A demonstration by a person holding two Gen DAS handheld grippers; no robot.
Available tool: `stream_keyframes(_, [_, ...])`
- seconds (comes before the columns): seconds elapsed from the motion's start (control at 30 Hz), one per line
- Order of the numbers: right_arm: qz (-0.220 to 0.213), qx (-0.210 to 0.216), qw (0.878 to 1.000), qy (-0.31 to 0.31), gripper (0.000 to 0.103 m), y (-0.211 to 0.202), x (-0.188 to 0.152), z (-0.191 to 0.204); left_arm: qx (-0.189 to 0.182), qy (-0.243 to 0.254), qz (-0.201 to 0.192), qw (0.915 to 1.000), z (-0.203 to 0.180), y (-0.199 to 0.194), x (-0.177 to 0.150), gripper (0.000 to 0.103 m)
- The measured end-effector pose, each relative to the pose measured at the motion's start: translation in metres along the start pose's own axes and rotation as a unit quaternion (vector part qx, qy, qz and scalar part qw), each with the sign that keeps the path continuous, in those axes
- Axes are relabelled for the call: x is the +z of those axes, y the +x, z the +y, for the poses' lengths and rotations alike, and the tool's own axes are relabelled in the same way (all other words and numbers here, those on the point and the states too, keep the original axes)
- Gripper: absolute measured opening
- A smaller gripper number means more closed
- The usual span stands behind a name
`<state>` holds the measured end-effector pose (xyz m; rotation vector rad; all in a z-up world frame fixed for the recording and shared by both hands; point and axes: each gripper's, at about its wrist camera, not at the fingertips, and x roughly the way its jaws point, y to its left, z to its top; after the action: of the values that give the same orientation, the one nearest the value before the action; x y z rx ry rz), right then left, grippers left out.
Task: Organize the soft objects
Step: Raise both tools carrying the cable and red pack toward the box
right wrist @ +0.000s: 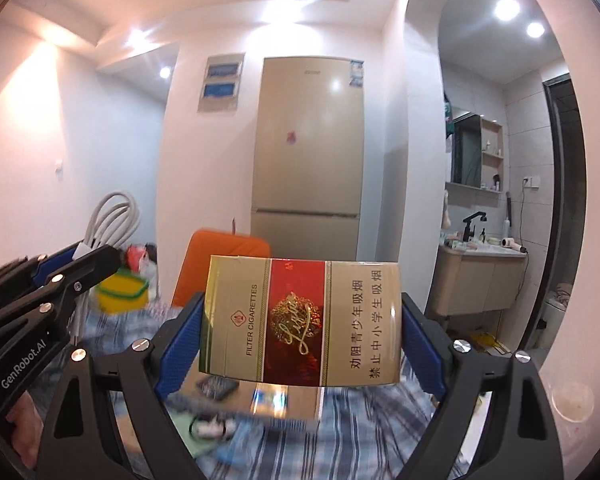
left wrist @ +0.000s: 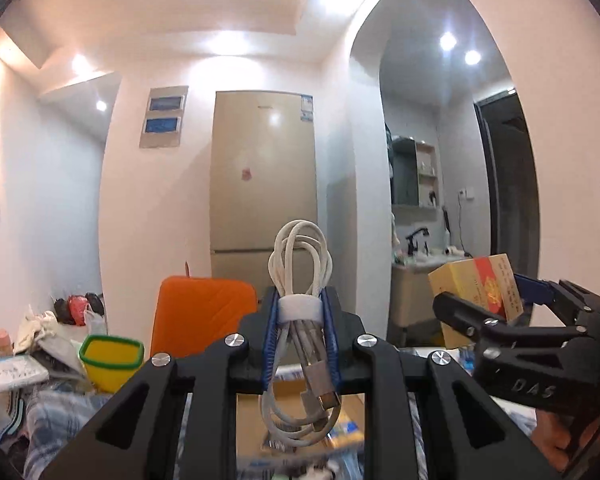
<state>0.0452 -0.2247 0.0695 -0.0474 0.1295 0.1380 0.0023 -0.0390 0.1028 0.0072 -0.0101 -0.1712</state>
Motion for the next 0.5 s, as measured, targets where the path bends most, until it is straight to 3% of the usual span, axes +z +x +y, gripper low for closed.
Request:
stream_keyframes(0.2, [-0.036, -0.011, 0.999, 0.005, 0.088, 0.033, 0.021, -0.002, 0.022, 0.000, -0.040, 0.9989, 0.010, 0.042, 0.008, 0.022])
stream_keyframes(0.5, [-0.073, -0.032, 0.996, 0.033, 0.088, 0.074, 0.008, -0.006, 0.022, 0.012, -0.036, 0.9990, 0.017, 0.095, -0.018, 0.022])
